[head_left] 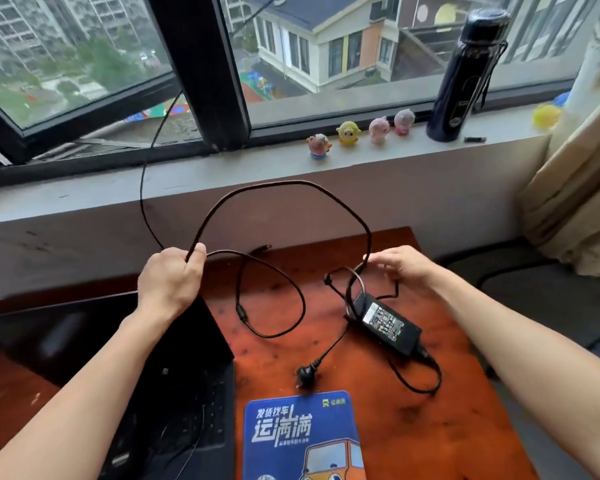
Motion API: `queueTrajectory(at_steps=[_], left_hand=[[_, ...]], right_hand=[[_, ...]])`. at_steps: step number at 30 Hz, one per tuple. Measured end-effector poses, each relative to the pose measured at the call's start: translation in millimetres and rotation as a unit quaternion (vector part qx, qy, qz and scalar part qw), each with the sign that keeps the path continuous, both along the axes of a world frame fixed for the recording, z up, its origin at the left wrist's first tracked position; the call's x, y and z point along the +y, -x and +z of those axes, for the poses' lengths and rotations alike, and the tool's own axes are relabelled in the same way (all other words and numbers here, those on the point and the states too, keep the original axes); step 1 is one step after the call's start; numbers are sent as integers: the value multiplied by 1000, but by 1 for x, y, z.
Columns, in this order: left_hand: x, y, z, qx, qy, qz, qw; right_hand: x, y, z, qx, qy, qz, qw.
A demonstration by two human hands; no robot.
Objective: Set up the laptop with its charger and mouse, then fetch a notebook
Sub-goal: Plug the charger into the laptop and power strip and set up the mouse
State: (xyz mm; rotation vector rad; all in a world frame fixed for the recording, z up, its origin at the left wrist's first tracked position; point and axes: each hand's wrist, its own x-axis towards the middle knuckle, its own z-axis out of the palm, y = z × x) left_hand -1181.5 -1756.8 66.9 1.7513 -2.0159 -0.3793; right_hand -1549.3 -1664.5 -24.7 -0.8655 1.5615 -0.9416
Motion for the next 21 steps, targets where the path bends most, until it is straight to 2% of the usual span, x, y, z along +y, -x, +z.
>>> queueTrajectory(at_steps=[2, 4, 8, 10, 12, 14, 15, 16, 18, 20, 21], left_hand=[[-1, -9, -2, -15, 2, 31, 999], [-5, -19, -2, -11, 5, 60, 998], [-8, -30, 5, 13, -2, 90, 996], [-3, -35, 10, 36, -2, 115, 993], [0, -36, 13, 49, -2, 124, 991], [3, -33, 16, 52, -5, 108, 993], [4, -30, 18, 54, -10, 94, 994], [5, -26, 21, 56, -14, 81, 995], [8, -17, 26, 46, -10, 52, 998], [10, -8, 29, 12, 28, 13, 999], [10, -4, 31, 5, 44, -3, 999]], right_hand=[[5, 19, 8, -124, 15, -134, 983], [9, 33, 6, -173, 10, -251, 953], [27, 48, -11, -144, -59, -472, 868], [38, 45, -22, -114, -101, -511, 846], [40, 36, -32, -23, -125, -451, 884], [38, 16, -40, 130, -149, -307, 931], [38, 5, -42, 201, -157, -228, 940], [39, -6, -42, 262, -157, -169, 937], [45, -26, -41, 359, -123, -136, 915], [56, -46, -40, 408, -52, -150, 899], [60, -58, -40, 406, -17, -136, 904]])
